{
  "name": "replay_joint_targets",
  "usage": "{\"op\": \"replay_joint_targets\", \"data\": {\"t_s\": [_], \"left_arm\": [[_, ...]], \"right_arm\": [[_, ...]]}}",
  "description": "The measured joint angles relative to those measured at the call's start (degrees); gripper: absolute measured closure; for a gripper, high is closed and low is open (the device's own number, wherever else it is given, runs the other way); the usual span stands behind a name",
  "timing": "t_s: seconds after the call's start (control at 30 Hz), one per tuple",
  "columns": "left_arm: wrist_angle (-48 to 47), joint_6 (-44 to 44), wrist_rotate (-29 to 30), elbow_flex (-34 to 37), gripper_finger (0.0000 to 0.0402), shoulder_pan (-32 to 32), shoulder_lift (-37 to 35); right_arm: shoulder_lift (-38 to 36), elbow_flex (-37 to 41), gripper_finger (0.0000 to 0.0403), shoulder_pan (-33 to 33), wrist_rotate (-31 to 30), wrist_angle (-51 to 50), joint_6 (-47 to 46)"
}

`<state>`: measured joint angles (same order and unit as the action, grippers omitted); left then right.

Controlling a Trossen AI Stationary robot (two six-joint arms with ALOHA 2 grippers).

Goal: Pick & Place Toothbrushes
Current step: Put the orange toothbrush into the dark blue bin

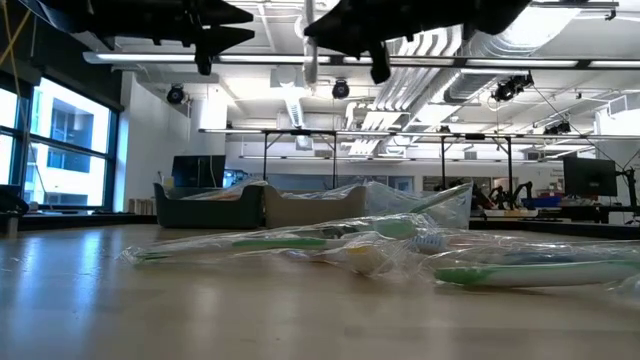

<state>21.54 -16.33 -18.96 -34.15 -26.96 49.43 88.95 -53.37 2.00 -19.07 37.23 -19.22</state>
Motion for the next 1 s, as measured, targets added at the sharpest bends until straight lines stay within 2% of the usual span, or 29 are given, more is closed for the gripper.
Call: {"op": "replay_joint_targets", "data": {"t_s": [0.23, 0.4, 0.5, 0.7, 1.0], "left_arm": [[3.0, -0.5, -2.3, 0.0, 0.0259, 0.1, 0.4], [5.0, -0.7, -2.5, 0.0, 0.0259, 2.3, 2.6], [7.7, -0.7, -0.6, 0.0, 0.0259, 4.7, 5.0], [12.4, -0.7, 7.1, 0.0, 0.0259, 7.7, 9.6], [15.4, -5.4, 7.2, -0.1, 0.0259, 7.9, 13.3]], "right_arm": [[4.2, -3.8, 0.0365, 0.0, 1.2, -1.2, 0.0], [4.4, -4.0, 0.0365, -0.1, 1.2, -1.0, 0.0], [4.4, -4.0, 0.0365, -0.1, 1.3, -1.1, 0.0], [4.4, -4.0, 0.0365, -0.5, 1.3, -2.7, 0.0], [4.4, -4.0, 0.0365, -1.4, 1.3, -4.1, 0.0]]}}
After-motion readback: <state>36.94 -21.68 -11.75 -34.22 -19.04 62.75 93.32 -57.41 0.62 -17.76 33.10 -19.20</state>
